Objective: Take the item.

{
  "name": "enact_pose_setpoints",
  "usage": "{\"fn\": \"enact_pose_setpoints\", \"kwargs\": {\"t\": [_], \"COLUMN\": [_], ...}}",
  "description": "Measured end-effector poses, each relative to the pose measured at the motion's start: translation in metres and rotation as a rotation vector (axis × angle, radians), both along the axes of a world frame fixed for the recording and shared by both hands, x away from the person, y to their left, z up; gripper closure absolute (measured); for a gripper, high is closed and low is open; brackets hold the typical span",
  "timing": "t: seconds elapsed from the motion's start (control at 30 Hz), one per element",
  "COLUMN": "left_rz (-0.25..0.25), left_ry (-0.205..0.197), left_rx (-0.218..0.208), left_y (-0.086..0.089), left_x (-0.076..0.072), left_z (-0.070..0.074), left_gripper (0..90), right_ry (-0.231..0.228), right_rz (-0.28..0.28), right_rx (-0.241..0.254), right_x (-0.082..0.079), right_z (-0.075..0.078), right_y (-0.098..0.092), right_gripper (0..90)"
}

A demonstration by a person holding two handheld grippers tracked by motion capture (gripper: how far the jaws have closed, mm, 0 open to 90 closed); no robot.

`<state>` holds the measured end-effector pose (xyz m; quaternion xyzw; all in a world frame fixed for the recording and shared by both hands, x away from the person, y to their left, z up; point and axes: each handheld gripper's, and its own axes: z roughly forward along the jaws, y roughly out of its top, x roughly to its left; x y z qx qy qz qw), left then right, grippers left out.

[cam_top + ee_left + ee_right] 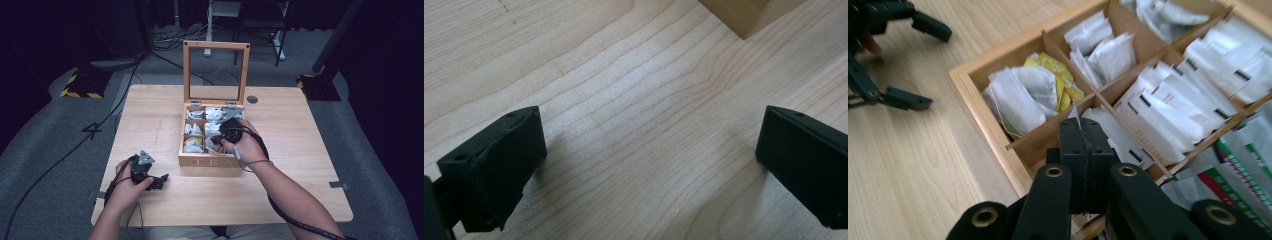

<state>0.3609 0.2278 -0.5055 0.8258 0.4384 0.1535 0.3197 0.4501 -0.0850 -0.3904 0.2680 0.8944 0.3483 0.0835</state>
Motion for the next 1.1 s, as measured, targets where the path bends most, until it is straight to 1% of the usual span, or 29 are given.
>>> {"fn": "enact_pose_setpoints", "kwargs": {"t": [0.03, 0.1, 0.13, 0.2, 0.23, 0.27, 0.37, 0.4, 0.43, 0.47, 0.6, 0.7, 0.73, 0.77, 0.8, 0.87, 0.93, 0.97, 1.0, 1.03, 1.07, 1.1], "left_rz": [0.0, -0.002, -0.002, -0.005, -0.005, -0.005, -0.005, -0.005, -0.005, -0.005, -0.007, -0.004, -0.009, -0.009, -0.009, -0.008, -0.008, -0.008, -0.008, -0.008, -0.009, -0.008], "left_ry": [0.0, 0.0, 0.0, 0.003, 0.004, 0.003, 0.003, 0.003, 0.003, 0.004, 0.002, 0.001, -0.001, -0.001, 0.0, 0.001, 0.001, 0.001, 0.001, 0.001, 0.001, 0.001], "left_rx": [0.0, -0.001, -0.001, 0.0, 0.001, 0.001, 0.0, 0.001, 0.001, 0.001, 0.003, 0.006, 0.003, 0.003, 0.003, 0.002, 0.002, 0.002, 0.002, 0.003, 0.002, 0.002], "left_y": [0.0, 0.0, 0.0, 0.0, 0.0, 0.0, 0.0, 0.0, 0.0, 0.0, 0.0, 0.0, 0.0, 0.0, 0.0, 0.0, 0.0, 0.0, 0.0, 0.0, 0.0, 0.0], "left_x": [0.0, 0.0, 0.0, 0.0, 0.0, 0.0, 0.0, 0.001, 0.001, 0.0, 0.001, 0.001, 0.002, 0.002, 0.002, 0.001, 0.001, 0.001, 0.001, 0.001, 0.001, 0.001], "left_z": [0.0, 0.0, 0.0, 0.0, 0.0, 0.0, 0.0, 0.0, 0.0, 0.0, 0.0, 0.0, 0.0, 0.0, 0.0, 0.0, 0.0, 0.0, 0.0, 0.0, 0.0, 0.0], "left_gripper": [0.3, 0.3, 0.3, 0.3, 0.3, 0.3, 0.3, 0.3, 0.3, 0.3, 0.3, 0.3, 0.3, 0.3, 0.3, 0.3, 0.3, 0.3, 0.3, 0.3, 0.3, 0.3], "right_ry": [0.0, -0.029, -0.029, -0.051, -0.051, -0.064, -0.072, -0.085, -0.085, -0.096, -0.113, -0.122, -0.126, -0.126, -0.133, -0.139, -0.142, -0.148, -0.148, -0.154, -0.154, -0.158], "right_rz": [0.0, -0.005, -0.005, -0.006, -0.006, -0.006, -0.003, 0.0, 0.0, -0.003, -0.012, -0.02, -0.036, -0.036, -0.049, -0.061, -0.068, -0.084, -0.084, -0.102, -0.102, -0.12], "right_rx": [0.0, 0.048, 0.048, 0.07, 0.07, 0.081, 0.092, 0.108, 0.108, 0.123, 0.14, 0.142, 0.144, 0.144, 0.15, 0.155, 0.156, 0.159, 0.159, 0.165, 0.165, 0.167], "right_x": [0.0, -0.005, -0.005, -0.009, -0.009, -0.011, -0.013, -0.015, -0.015, -0.018, -0.022, -0.022, -0.022, -0.022, -0.021, -0.021, -0.021, -0.021, -0.021, -0.02, -0.02, -0.02], "right_z": [0.0, 0.007, 0.007, 0.013, 0.013, 0.017, 0.021, 0.024, 0.024, 0.027, 0.031, 0.034, 0.036, 0.036, 0.038, 0.041, 0.042, 0.044, 0.044, 0.046, 0.046, 0.048], "right_y": [0.0, -0.006, -0.006, -0.011, -0.011, -0.013, -0.015, -0.018, -0.018, -0.021, -0.027, -0.034, -0.039, -0.039, -0.046, -0.053, -0.057, -0.065, -0.065, -0.073, -0.073, -0.081], "right_gripper": [90.0, 90.0, 90.0, 90.0, 90.0, 90.0, 90.0, 90.0, 90.0, 90.0, 90.0, 90.0, 90.0, 90.0, 90.0, 90.0, 90.0, 90.0, 90.0, 90.0, 90.0, 90.0]}}
